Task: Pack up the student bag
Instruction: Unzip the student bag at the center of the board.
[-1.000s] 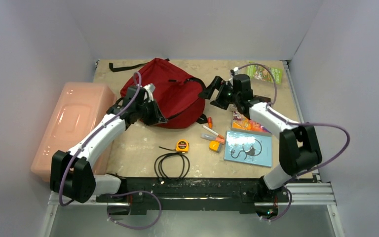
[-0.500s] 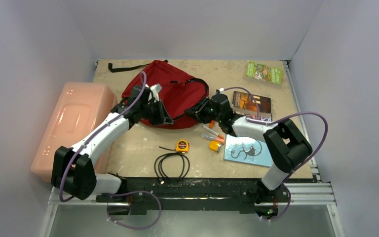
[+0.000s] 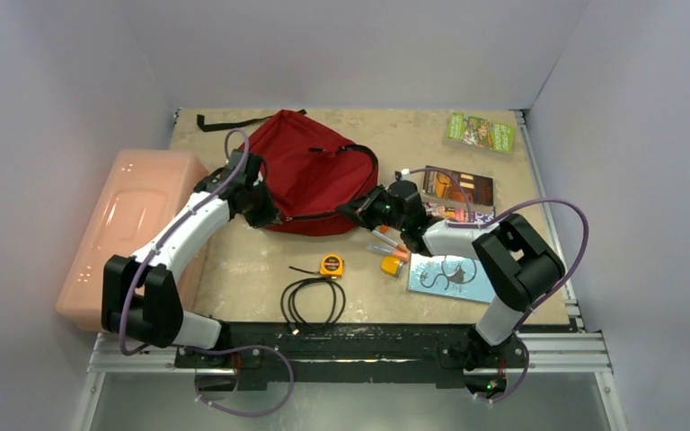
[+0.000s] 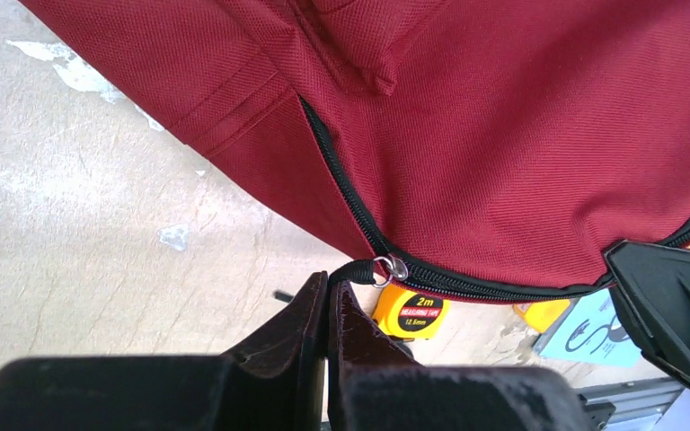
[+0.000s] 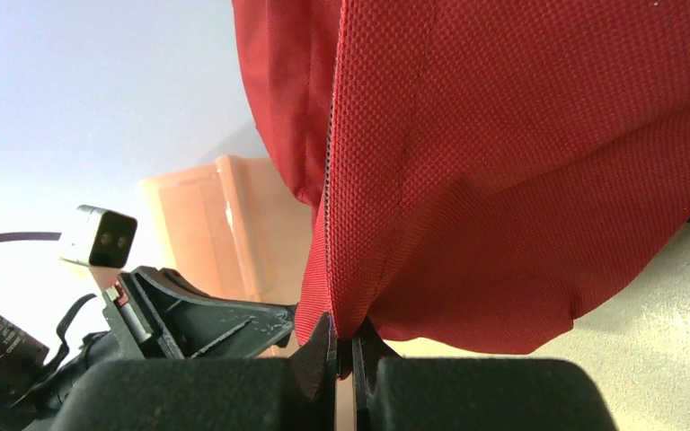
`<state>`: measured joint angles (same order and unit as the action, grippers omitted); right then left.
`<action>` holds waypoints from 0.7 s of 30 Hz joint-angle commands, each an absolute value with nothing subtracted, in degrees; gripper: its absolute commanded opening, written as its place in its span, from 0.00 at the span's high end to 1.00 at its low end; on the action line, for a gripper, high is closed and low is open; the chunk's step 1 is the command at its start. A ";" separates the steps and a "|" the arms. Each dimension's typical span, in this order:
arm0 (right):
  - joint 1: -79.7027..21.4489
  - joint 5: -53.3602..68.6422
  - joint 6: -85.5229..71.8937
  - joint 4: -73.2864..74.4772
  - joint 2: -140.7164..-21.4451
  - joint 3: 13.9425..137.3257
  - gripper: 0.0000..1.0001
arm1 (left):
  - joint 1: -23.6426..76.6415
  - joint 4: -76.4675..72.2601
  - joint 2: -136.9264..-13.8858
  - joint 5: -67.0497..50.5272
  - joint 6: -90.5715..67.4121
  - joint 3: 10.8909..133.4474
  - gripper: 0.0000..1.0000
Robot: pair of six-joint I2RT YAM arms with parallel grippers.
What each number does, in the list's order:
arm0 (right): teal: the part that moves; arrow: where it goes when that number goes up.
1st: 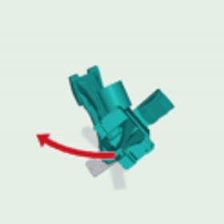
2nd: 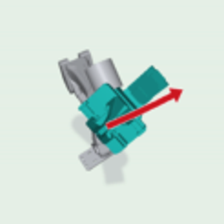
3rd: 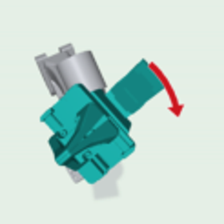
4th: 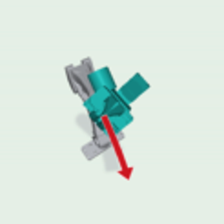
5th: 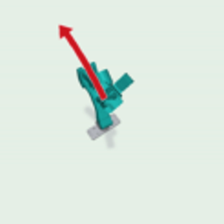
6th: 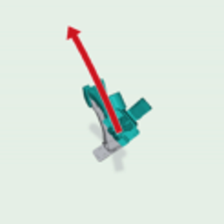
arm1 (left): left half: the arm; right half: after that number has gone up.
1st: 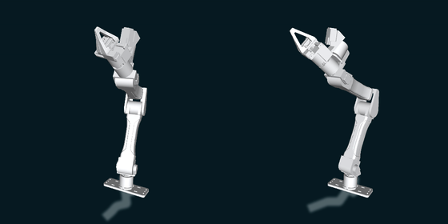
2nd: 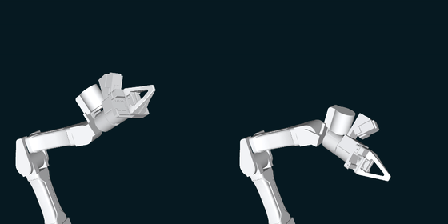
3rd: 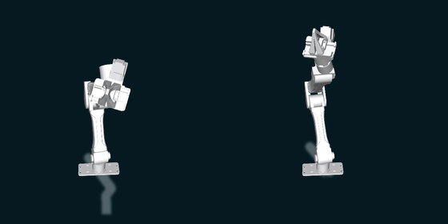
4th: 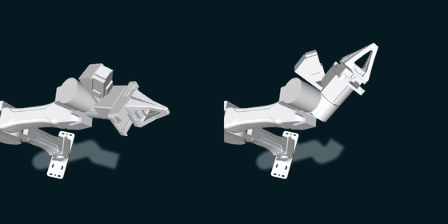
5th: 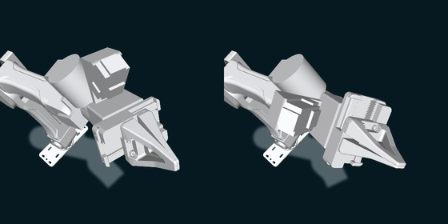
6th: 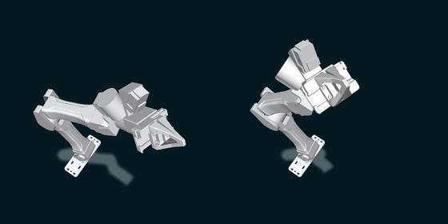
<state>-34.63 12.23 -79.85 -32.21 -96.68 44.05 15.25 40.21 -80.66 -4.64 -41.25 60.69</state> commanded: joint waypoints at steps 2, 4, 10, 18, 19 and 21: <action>-33.58 12.59 -80.32 -38.79 -95.63 43.01 1.00 | 14.56 43.41 -81.29 3.08 -41.77 62.95 1.00; -33.73 13.32 -79.38 -39.54 -96.11 43.77 1.00 | 14.50 43.65 -81.57 3.71 -41.15 63.18 1.00; -35.42 17.44 -64.00 -32.17 -94.93 46.89 0.33 | 15.03 43.85 -79.89 3.20 -36.69 63.65 0.91; -27.76 13.24 -35.32 -10.92 -82.82 50.70 0.13 | 20.47 37.04 -71.71 -0.96 -29.01 64.00 0.29; -26.10 13.82 -34.54 -10.05 -81.95 51.02 0.13 | 22.59 35.32 -71.73 -0.85 -28.10 64.90 0.27; -23.83 9.69 -33.23 -5.70 -80.24 52.49 0.13 | 26.07 33.69 -73.82 -0.45 -27.04 68.31 0.26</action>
